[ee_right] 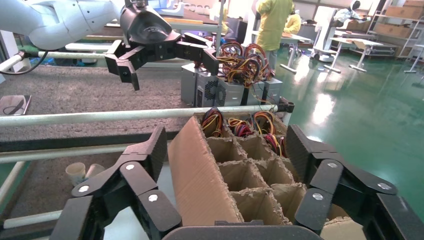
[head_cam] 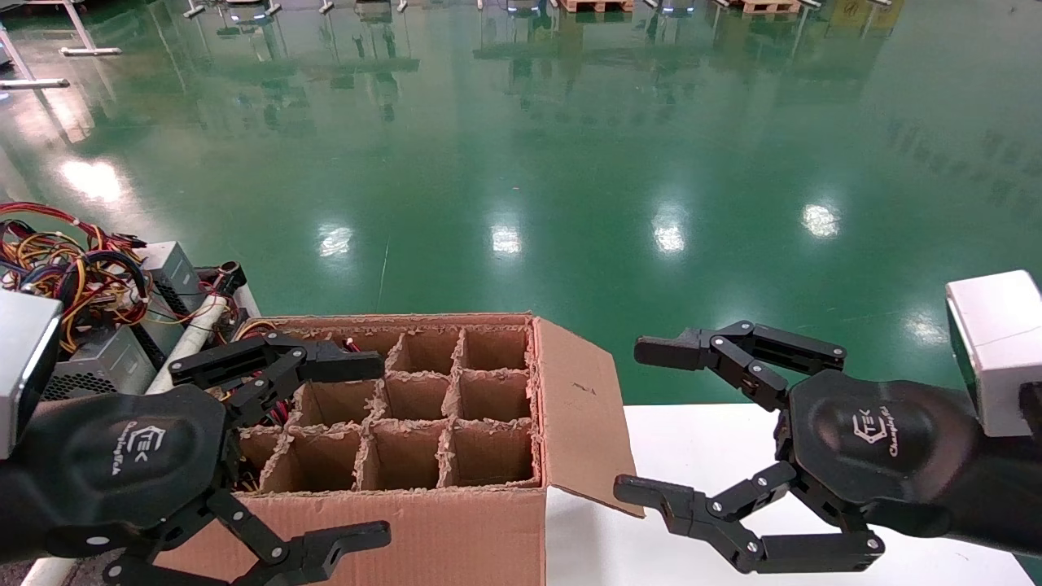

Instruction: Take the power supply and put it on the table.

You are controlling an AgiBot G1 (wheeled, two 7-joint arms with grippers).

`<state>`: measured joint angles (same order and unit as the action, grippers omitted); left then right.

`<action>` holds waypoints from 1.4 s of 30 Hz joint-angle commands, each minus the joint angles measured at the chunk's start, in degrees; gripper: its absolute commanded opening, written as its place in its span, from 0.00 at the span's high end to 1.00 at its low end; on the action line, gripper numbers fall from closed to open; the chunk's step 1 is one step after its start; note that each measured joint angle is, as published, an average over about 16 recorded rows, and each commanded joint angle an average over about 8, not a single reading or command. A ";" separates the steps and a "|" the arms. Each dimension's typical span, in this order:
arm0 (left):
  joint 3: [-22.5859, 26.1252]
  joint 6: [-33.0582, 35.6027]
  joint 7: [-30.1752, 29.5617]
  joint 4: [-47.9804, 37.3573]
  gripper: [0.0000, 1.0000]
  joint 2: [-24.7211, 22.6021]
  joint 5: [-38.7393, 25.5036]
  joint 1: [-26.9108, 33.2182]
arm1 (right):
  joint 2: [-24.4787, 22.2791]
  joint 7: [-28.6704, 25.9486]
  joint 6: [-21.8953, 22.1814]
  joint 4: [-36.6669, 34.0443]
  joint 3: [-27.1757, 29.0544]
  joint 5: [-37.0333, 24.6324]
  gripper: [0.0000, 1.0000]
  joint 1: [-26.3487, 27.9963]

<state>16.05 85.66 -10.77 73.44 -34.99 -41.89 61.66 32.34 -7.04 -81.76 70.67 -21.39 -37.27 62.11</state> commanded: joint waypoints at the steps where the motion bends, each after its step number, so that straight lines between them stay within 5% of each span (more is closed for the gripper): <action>1: 0.00 0.00 0.00 0.00 0.00 0.00 0.00 0.00 | 0.00 0.00 0.00 0.00 0.00 0.00 1.00 0.00; 15: -0.23 -3.81 1.33 -0.55 0.00 -0.79 -2.42 0.50 | 0.00 0.00 0.00 0.00 0.00 0.00 1.00 0.00; 27: 4.25 -14.36 7.82 -4.36 0.00 -5.19 -20.09 6.37 | 0.00 0.00 0.00 0.00 0.00 0.00 1.00 0.00; 42: 8.37 -22.76 21.00 -25.09 0.00 -14.31 -33.61 14.36 | 0.00 0.00 0.00 0.00 0.00 0.00 1.00 0.00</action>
<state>24.28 63.50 10.34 48.70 -49.13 -74.98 75.98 32.34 -7.04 -81.76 70.67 -21.39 -37.27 62.11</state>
